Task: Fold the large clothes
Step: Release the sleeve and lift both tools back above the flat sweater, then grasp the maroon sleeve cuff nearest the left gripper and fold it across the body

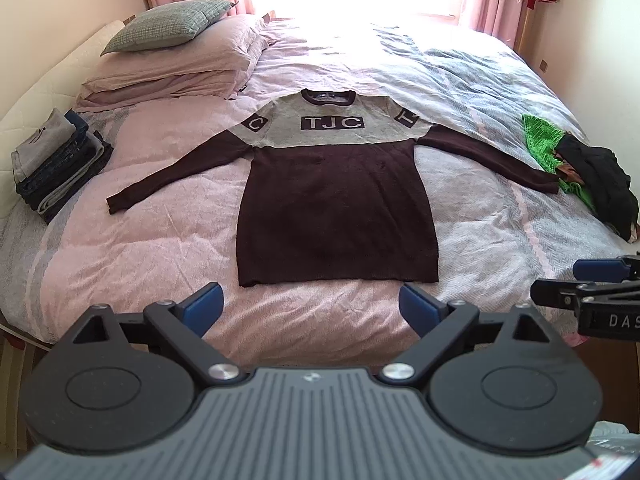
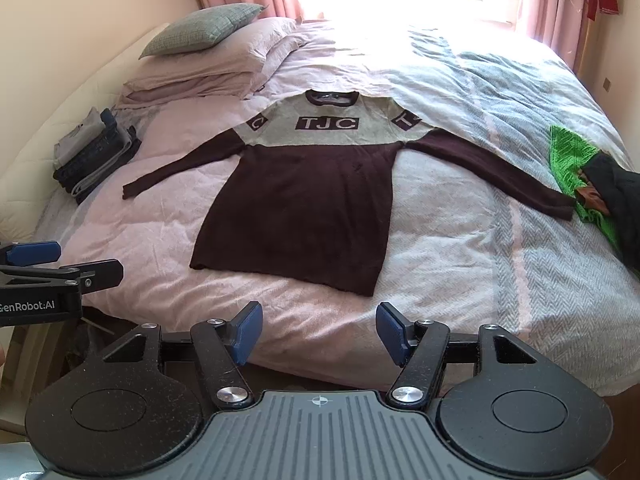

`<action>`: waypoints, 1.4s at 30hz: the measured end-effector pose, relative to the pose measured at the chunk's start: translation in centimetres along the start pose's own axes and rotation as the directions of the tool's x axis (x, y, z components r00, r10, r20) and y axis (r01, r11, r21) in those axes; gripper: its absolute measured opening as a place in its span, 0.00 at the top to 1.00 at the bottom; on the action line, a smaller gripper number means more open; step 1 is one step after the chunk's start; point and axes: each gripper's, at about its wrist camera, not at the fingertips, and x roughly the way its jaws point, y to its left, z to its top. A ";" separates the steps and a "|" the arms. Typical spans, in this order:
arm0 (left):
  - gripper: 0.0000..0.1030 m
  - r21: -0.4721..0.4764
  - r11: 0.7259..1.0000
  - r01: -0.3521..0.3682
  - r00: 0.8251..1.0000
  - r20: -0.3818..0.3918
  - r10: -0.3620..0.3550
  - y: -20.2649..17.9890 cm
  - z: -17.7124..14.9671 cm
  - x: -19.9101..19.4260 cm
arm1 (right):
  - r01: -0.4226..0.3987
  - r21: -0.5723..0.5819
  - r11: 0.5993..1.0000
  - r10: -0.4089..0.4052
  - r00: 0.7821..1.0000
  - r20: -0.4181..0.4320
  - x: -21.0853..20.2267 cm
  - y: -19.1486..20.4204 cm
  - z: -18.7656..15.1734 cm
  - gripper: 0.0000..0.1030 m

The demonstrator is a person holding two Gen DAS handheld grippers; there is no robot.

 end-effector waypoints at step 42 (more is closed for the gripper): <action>0.16 -0.628 0.776 -0.060 0.997 -0.067 0.022 34.3 11.2 34.8 | 0.171 0.246 0.954 -0.171 0.985 -0.024 27.0 -4.9 21.5 0.42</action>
